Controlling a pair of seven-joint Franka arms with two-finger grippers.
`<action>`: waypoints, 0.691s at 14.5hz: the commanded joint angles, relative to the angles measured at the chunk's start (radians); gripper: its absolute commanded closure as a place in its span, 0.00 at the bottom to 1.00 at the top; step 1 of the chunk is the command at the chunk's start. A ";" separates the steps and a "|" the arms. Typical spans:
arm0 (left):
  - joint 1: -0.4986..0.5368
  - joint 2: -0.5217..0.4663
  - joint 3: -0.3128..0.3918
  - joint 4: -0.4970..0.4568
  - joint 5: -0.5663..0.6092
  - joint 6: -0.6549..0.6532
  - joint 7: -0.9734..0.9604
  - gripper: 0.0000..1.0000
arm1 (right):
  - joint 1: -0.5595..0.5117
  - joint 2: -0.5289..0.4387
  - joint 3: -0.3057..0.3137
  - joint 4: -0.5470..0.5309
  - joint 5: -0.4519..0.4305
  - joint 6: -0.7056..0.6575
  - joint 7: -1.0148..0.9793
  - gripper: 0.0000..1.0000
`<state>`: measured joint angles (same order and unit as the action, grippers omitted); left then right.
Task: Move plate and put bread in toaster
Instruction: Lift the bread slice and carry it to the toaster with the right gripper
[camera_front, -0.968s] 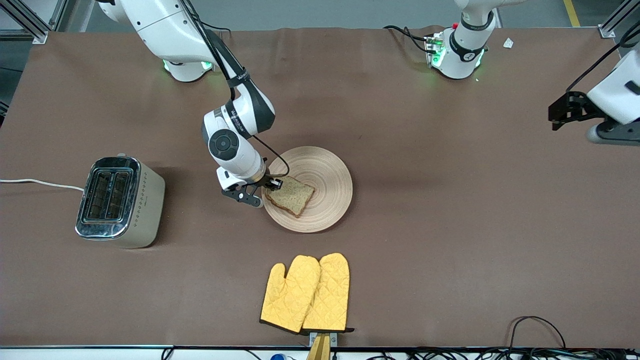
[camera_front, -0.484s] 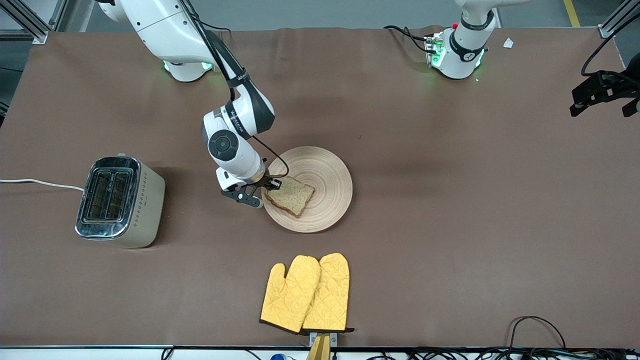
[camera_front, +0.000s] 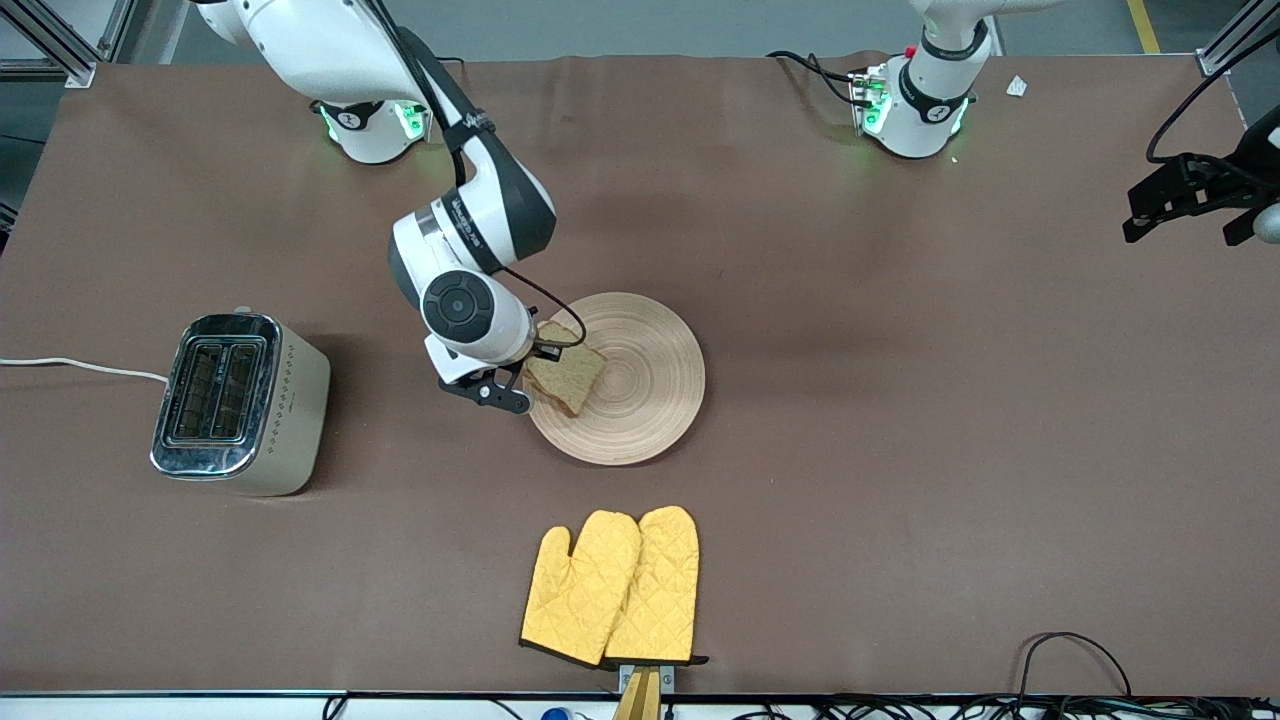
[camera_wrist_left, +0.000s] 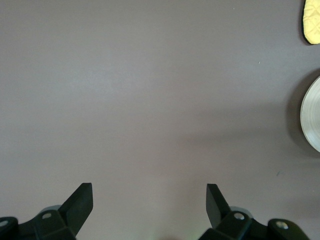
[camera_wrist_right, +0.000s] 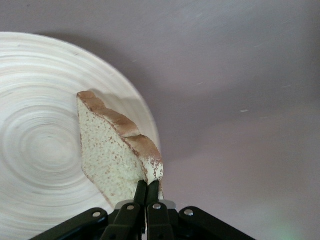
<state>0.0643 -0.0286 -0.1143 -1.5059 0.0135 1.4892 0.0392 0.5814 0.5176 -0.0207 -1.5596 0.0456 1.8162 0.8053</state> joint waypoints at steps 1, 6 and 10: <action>0.002 -0.004 -0.010 0.006 -0.010 -0.012 -0.005 0.00 | 0.070 0.012 -0.001 0.076 -0.169 -0.138 0.066 0.99; 0.005 0.003 -0.008 0.003 -0.001 -0.012 -0.005 0.00 | 0.153 0.012 -0.002 0.082 -0.488 -0.348 -0.018 1.00; 0.000 0.003 -0.010 0.004 0.002 -0.014 -0.008 0.00 | 0.091 0.001 -0.007 0.194 -0.627 -0.556 -0.298 1.00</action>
<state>0.0662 -0.0228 -0.1219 -1.5059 0.0135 1.4862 0.0383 0.7270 0.5231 -0.0329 -1.4341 -0.5195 1.3460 0.6419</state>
